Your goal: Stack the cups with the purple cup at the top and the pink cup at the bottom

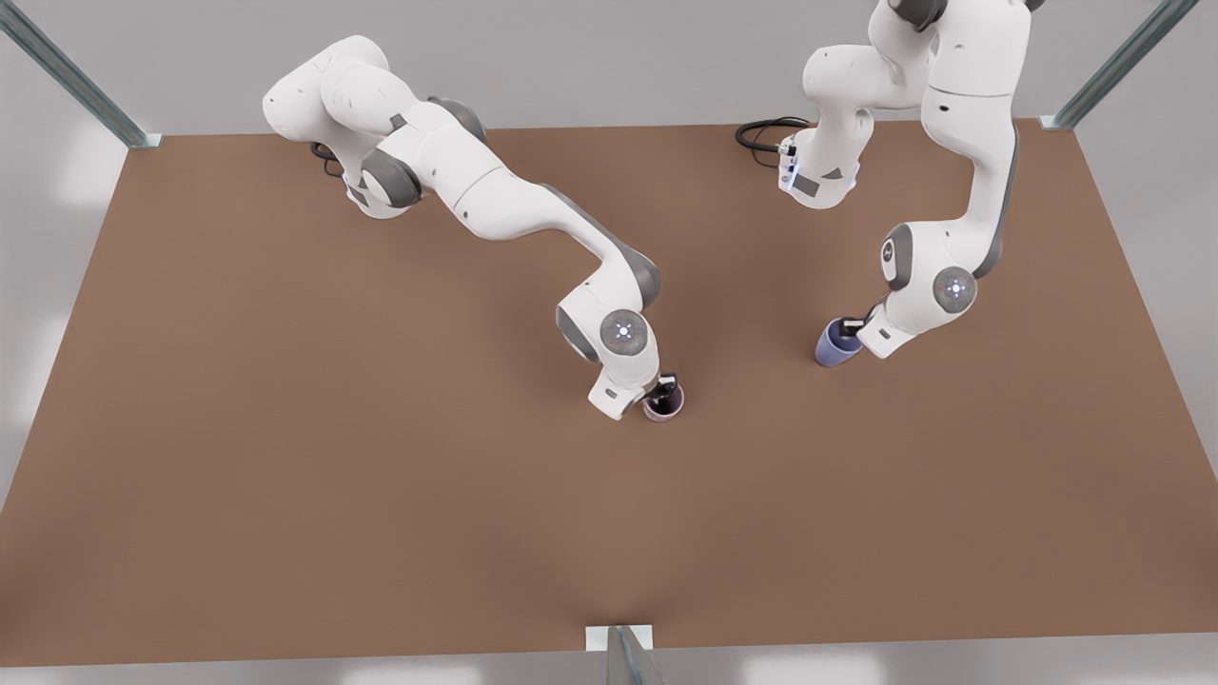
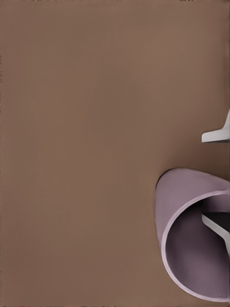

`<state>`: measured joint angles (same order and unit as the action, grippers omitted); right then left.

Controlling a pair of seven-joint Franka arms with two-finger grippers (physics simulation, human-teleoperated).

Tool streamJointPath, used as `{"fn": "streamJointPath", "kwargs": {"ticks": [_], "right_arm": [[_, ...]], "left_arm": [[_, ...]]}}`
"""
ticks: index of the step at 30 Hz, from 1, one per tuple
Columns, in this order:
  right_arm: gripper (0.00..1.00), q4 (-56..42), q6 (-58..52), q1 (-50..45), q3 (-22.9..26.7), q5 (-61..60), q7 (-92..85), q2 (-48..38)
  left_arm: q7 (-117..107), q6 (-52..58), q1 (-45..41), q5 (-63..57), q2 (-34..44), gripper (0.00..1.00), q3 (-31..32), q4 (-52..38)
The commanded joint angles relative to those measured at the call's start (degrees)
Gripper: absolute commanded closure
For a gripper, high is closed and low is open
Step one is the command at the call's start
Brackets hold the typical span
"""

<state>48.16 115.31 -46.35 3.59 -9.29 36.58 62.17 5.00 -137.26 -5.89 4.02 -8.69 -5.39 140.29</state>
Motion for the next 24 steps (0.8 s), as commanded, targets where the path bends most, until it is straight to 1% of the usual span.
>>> {"fn": "streamJointPath", "kwargs": {"ticks": [1,2,4,5,6,7,8,9,10,11,12,13,14,15,16,17,18,20,22,24], "right_arm": [[0.34,1.58,0.01,0.12,0.02,-0.11,6.40,-1.88],[0.34,2.12,0.01,0.21,0.02,-0.20,6.40,-3.20],[0.34,2.81,0.01,0.21,0.19,-2.13,6.40,-5.48],[0.33,7.73,0.80,0.29,0.28,-2.04,5.87,-9.95],[0.30,15.38,0.80,2.22,0.37,-1.87,2.98,-18.48],[0.23,21.87,0.71,5.82,0.63,-1.60,-0.62,-26.03],[0.17,30.40,0.45,10.39,0.63,-1.69,-5.72,-34.12],[0.00,35.16,-2.70,17.15,0.72,-0.64,-12.39,-41.60],[0.00,35.25,-11.49,24.10,0.72,-0.46,-19.96,-45.12],[0.00,35.34,-17.82,31.22,0.54,-0.46,-25.05,-47.49],[0.00,34.81,-25.57,36.23,0.54,0.76,-30.86,-49.69],[0.00,35.34,-26.45,39.40,0.37,3.76,-32.88,-52.06],[0.00,35.25,-28.29,42.21,-0.86,5.33,-33.94,-52.86],[0.00,34.46,-30.39,41.78,-0.69,10.96,-34.21,-53.30],[0.00,34.28,-31.10,42.65,-0.43,11.32,-34.47,-53.30],[0.00,34.02,-30.32,43.36,-0.34,10.70,-34.56,-53.03],[0.00,34.20,-28.56,43.80,-0.34,10.52,-36.66,-52.94],[0.00,32.79,-28.64,43.97,-0.34,11.40,-37.81,-52.77],[0.00,30.15,-28.82,46.17,0.19,9.47,-37.46,-51.36],[0.00,29.28,-28.82,46.17,0.10,9.20,-37.81,-51.36]], "left_arm": [[-0.95,-0.12,0.00,-0.06,-0.19,0.41,0.03,-0.02],[-0.95,0.06,-0.18,-0.06,-0.45,0.51,0.03,-0.02],[-1.65,0.15,-0.35,-0.06,-0.45,0.61,0.03,-0.02],[-2.01,0.59,-0.44,-0.06,-0.45,0.68,0.03,-0.02],[-2.01,0.59,-0.79,-0.06,-0.36,0.70,0.03,-0.11],[-2.10,0.59,-0.79,-0.06,-0.19,0.72,0.03,-0.11],[-2.18,0.85,-0.88,-0.06,0.07,0.74,0.03,-0.20],[-3.32,1.12,-0.88,0.03,0.34,0.78,0.03,-0.46],[-3.85,1.12,-0.88,-0.06,0.69,0.79,0.03,-0.55],[-3.85,1.12,-0.88,-0.06,0.78,0.79,0.03,-0.63],[-3.94,1.12,-0.88,0.03,1.30,0.79,0.03,-0.90],[-4.55,2.60,-0.88,0.03,1.57,0.79,0.03,-2.65],[-5.78,4.45,-0.88,0.03,2.10,0.79,0.03,-4.50],[-7.63,4.45,-1.23,0.03,2.71,0.79,0.47,-5.55],[-8.25,4.98,-2.02,0.03,2.27,0.79,0.82,-7.75],[-10.79,8.23,-2.11,0.03,0.87,0.79,3.28,-12.32],[-11.23,10.08,-2.64,0.03,0.52,0.79,3.37,-14.69],[-15.27,15.61,-3.43,0.11,-1.42,0.79,4.51,-21.37],[-23.27,20.98,-3.43,0.38,-5.20,0.79,8.55,-30.25],[-28.98,21.51,-3.52,4.59,-7.83,0.79,12.06,-35.52]]}}
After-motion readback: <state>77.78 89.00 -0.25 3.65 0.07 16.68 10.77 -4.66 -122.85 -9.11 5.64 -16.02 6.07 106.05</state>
